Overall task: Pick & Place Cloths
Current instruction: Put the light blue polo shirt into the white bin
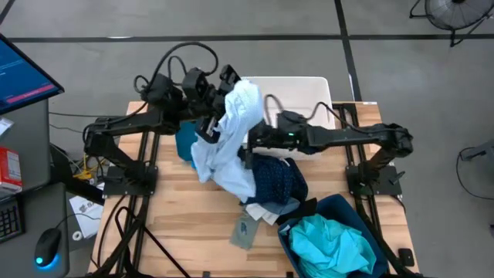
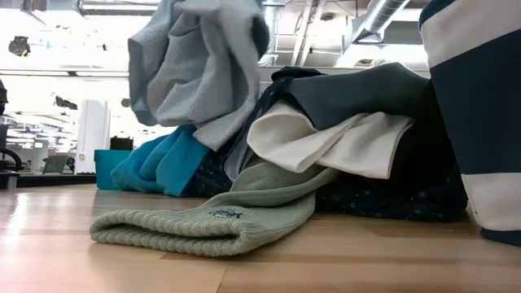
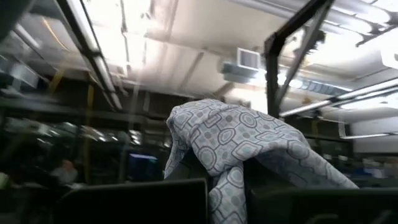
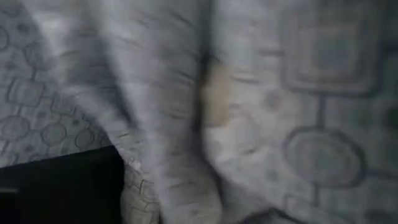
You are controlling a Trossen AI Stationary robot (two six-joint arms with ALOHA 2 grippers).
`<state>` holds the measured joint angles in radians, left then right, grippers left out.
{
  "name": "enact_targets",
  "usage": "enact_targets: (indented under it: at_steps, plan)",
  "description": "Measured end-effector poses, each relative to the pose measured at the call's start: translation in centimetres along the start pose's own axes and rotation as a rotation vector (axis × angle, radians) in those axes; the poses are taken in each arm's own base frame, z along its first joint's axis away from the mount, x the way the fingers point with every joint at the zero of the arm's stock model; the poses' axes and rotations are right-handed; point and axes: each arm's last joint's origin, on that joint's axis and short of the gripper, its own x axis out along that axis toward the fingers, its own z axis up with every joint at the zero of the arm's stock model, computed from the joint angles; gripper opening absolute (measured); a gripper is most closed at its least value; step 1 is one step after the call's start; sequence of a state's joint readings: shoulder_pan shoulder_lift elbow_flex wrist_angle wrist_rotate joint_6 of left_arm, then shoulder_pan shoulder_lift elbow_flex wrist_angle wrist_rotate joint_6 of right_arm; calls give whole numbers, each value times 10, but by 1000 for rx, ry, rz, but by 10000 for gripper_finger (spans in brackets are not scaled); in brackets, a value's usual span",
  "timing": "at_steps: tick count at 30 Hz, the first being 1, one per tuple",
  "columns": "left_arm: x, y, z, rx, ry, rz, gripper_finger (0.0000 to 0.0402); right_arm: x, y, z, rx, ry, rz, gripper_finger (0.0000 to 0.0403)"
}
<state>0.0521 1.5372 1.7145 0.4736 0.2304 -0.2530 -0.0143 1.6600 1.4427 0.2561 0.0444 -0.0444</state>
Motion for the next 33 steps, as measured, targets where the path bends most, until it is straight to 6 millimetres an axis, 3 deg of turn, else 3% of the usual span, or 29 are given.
enact_targets:
  at_steps: [4,9,14,24,29,33]
  plan:
    - [-1,-2,3,-50,-4,-15,1,15,-2,11,-33,89,49,237]
    - [-3,-4,8,-101,-6,-33,1,27,-3,26,-54,73,193,33]
    - [-9,-11,24,-154,-25,-98,1,17,-14,51,-43,32,163,8]
    - [-27,-22,58,-91,-23,-140,1,-56,-84,118,-60,-73,-225,3]
    - [-30,-3,52,8,62,-8,1,-98,-114,138,-48,-92,-395,2]
    - [-35,26,39,65,163,169,1,-118,-127,138,-13,-15,-494,1]
